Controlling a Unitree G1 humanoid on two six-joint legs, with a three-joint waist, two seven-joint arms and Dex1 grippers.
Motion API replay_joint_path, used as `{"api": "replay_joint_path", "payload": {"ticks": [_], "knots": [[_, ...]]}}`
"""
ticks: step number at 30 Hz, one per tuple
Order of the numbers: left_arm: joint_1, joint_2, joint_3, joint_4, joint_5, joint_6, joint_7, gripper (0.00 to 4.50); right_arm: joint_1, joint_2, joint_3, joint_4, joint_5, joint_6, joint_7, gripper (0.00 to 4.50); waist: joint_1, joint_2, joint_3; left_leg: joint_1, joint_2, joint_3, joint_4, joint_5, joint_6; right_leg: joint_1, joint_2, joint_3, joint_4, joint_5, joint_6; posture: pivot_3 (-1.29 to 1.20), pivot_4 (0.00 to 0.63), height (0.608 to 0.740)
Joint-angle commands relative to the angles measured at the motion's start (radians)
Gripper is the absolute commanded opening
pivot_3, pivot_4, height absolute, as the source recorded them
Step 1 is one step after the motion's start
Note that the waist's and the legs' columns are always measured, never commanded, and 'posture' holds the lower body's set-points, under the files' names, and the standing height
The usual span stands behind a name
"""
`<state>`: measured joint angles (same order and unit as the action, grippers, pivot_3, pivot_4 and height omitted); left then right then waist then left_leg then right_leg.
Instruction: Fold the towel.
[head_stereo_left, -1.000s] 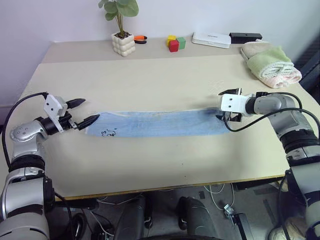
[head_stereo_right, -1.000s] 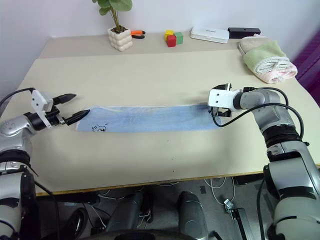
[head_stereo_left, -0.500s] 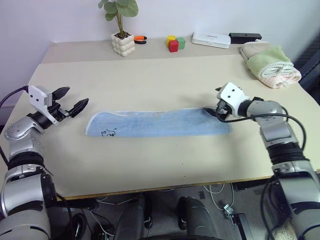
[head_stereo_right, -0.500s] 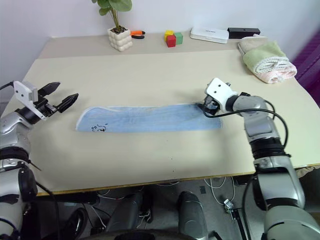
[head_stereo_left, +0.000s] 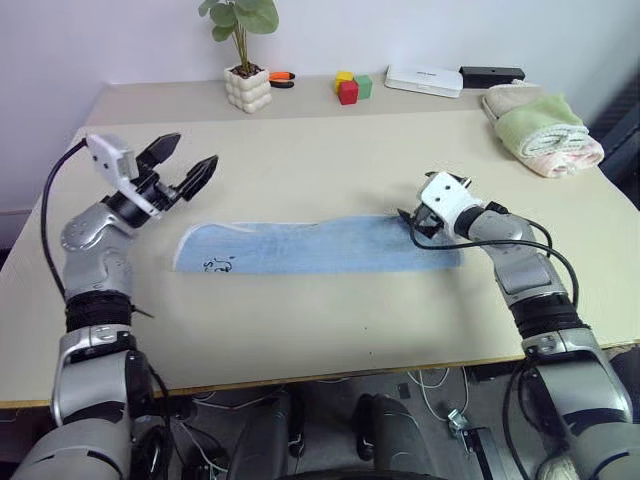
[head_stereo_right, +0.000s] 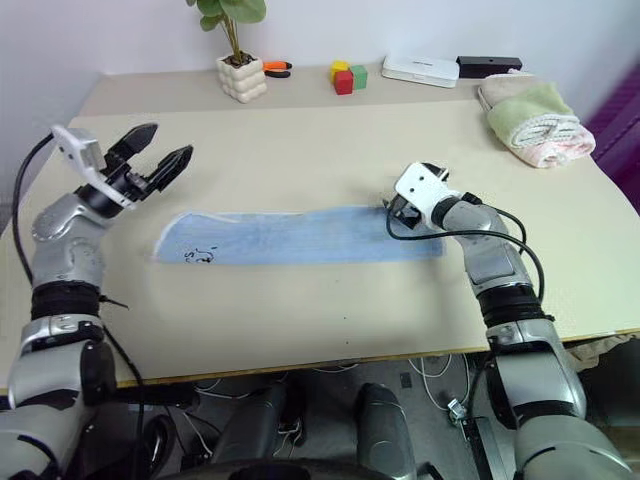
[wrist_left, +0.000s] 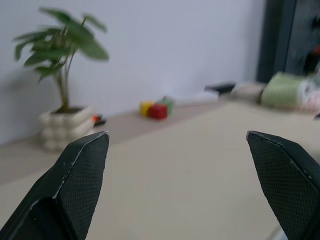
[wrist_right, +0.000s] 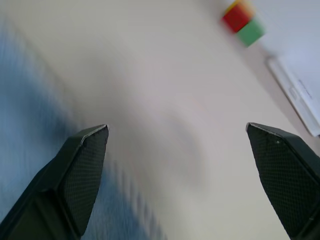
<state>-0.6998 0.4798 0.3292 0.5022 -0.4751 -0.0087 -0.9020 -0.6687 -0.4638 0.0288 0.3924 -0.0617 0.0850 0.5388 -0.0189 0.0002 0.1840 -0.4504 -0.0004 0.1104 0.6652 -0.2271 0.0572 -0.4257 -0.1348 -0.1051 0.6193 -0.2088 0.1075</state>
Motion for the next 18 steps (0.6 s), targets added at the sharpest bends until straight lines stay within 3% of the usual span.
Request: {"api": "replay_joint_path", "payload": {"ticks": [1, 3, 7, 10, 14, 18], "knots": [[0.048, -0.080, -0.007, -0.215, -0.091, 0.151, 0.132, 4.25, 0.028, 0.107, -0.137, -0.212, 0.257, 0.196, -0.009, 4.24, 0.000, 0.000, 0.000, 0.000, 0.000, 0.000, 0.000, 0.000, 0.000, 0.000, 0.000, 0.000, 0.000, 0.000, 0.000, 0.00, 0.150, 0.740], [0.080, -0.140, -0.015, -0.318, -0.135, 0.229, 0.195, 3.65, 0.056, 0.146, -0.167, -0.299, 0.327, 0.280, -0.023, 3.62, 0.004, 0.000, 0.000, 0.001, 0.000, 0.000, -0.001, 0.000, 0.000, 0.001, 0.001, 0.000, 0.000, 0.000, 0.000, 0.00, 0.150, 0.740], [0.177, -0.267, -0.094, -0.481, -0.129, 0.300, 0.322, 1.58, 0.123, 0.243, -0.217, -0.441, 0.431, 0.424, -0.136, 1.52, 0.010, 0.000, 0.000, 0.001, -0.001, -0.002, 0.000, 0.000, 0.001, 0.003, 0.000, 0.000, -0.002, 0.001, 0.001, 0.00, 0.150, 0.740], [0.230, -0.325, -0.127, -0.494, -0.108, 0.294, 0.352, 0.04, 0.176, 0.296, -0.202, -0.495, 0.419, 0.446, -0.210, 0.01, 0.008, 0.000, 0.000, 0.002, -0.001, -0.002, 0.000, -0.001, 0.001, 0.004, 0.000, 0.000, -0.002, 0.001, 0.001, 0.00, 0.150, 0.740], [0.249, -0.368, -0.171, -0.394, -0.029, 0.221, 0.378, 0.04, 0.228, 0.359, -0.174, -0.480, 0.381, 0.451, -0.305, 0.01, 0.007, 0.001, -0.001, 0.002, 0.000, -0.002, 0.000, -0.002, 0.002, 0.002, 0.001, 0.000, -0.001, 0.001, 0.000, 0.00, 0.150, 0.740], [0.225, -0.357, -0.160, -0.293, 0.039, 0.151, 0.412, 0.04, 0.254, 0.351, -0.137, -0.439, 0.329, 0.448, -0.344, 0.01, 0.006, 0.001, -0.001, 0.001, 0.000, -0.002, 0.000, -0.003, 0.004, 0.001, 0.001, 0.000, -0.001, 0.001, 0.000, 0.00, 0.150, 0.740]]}}
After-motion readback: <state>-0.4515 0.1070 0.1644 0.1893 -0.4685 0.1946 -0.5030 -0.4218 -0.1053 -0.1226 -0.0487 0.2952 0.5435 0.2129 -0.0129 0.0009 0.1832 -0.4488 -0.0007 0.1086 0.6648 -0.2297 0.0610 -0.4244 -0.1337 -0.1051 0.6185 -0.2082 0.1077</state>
